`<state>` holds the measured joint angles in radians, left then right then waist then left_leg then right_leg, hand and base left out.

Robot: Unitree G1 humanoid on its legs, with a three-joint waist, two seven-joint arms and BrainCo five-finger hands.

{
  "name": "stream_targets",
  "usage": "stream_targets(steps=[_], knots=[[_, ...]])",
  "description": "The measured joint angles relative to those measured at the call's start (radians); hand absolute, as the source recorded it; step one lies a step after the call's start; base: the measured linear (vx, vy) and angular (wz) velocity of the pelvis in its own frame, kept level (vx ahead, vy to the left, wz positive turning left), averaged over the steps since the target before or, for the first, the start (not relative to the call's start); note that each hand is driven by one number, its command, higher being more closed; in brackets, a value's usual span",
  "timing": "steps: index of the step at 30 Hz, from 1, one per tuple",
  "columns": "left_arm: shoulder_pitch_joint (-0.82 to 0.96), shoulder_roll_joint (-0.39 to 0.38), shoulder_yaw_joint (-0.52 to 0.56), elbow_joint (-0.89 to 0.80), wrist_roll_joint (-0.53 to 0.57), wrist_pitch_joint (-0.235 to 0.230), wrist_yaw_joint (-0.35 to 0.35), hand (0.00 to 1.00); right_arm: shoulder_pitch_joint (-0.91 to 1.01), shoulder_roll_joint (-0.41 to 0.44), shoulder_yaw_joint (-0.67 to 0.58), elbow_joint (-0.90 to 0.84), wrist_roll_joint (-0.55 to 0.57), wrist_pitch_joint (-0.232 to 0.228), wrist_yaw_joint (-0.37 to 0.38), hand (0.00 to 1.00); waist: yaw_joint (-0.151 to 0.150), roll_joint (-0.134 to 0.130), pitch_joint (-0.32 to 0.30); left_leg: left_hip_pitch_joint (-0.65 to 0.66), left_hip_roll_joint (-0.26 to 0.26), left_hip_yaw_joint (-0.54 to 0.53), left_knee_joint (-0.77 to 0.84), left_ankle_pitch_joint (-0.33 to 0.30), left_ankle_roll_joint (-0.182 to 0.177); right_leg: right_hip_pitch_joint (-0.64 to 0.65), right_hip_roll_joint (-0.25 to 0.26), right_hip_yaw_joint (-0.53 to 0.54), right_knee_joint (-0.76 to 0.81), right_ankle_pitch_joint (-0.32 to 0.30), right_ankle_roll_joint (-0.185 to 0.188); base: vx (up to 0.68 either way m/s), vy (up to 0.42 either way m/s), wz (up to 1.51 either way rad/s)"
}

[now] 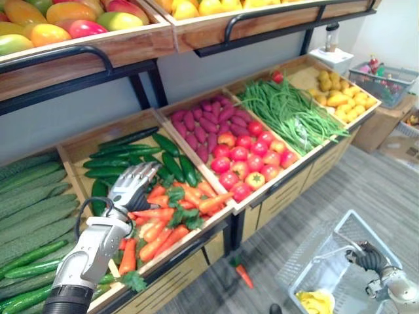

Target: Pick vegetable in the basket

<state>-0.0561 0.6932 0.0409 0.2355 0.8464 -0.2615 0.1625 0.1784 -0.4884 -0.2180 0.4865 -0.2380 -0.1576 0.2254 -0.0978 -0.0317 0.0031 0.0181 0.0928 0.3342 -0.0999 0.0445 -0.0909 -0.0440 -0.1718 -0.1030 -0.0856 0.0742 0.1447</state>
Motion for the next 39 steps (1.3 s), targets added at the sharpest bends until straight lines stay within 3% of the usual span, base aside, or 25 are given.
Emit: stream_targets(steps=[9,16,21,32,33,39], knots=[[-0.038,0.035,-0.083,0.168,0.034,0.001,-0.014,0.0,-0.002,-0.002,0.029,0.001,-0.001,-0.005,-0.011,1.0,-0.005,0.009,0.006,0.001,0.001,0.039,0.003,-0.006,-0.004,-0.015,0.004,0.036,-0.018,0.02,-0.002,-0.01,-0.015,-0.12],[-0.038,0.035,-0.088,0.28,0.034,-0.002,-0.033,0.0,-0.006,-0.028,0.029,0.0,-0.001,-0.009,-0.024,1.0,-0.012,0.028,0.033,-0.004,0.006,0.11,0.003,-0.015,-0.012,-0.069,0.017,0.111,-0.018,0.032,-0.003,-0.03,-0.027,-0.31],[-0.035,0.035,-0.097,0.357,0.034,-0.001,-0.041,0.0,-0.018,-0.055,0.029,0.0,0.0,-0.009,-0.024,1.0,-0.015,0.023,0.052,-0.017,0.01,0.141,0.003,-0.021,-0.018,-0.104,0.026,0.143,-0.018,0.041,-0.004,0.0,-0.037,-0.2],[-0.03,0.035,-0.077,0.448,0.029,0.014,-0.061,0.0,-0.016,-0.089,0.029,-0.004,0.001,-0.022,-0.024,1.0,-0.036,0.027,0.063,-0.012,0.022,0.128,0.004,-0.025,-0.024,-0.11,0.038,0.15,-0.003,0.047,-0.003,0.0,-0.05,-0.06],[-0.029,0.035,-0.071,0.449,0.029,0.019,-0.061,1.0,-0.016,-0.089,0.029,-0.004,0.001,-0.022,-0.024,1.0,-0.035,0.027,0.064,-0.012,0.022,0.127,0.004,-0.025,-0.025,-0.11,0.038,0.15,-0.002,0.047,-0.003,-0.06,-0.05,0.01],[-0.031,0.033,-0.033,0.461,0.029,0.036,-0.058,1.0,-0.019,-0.09,0.029,-0.012,0.001,-0.023,-0.023,1.0,-0.032,0.025,0.079,-0.014,0.024,0.119,0.003,-0.024,-0.024,-0.111,0.039,0.144,-0.003,0.034,-0.012,-0.05,-0.048,0.02]])
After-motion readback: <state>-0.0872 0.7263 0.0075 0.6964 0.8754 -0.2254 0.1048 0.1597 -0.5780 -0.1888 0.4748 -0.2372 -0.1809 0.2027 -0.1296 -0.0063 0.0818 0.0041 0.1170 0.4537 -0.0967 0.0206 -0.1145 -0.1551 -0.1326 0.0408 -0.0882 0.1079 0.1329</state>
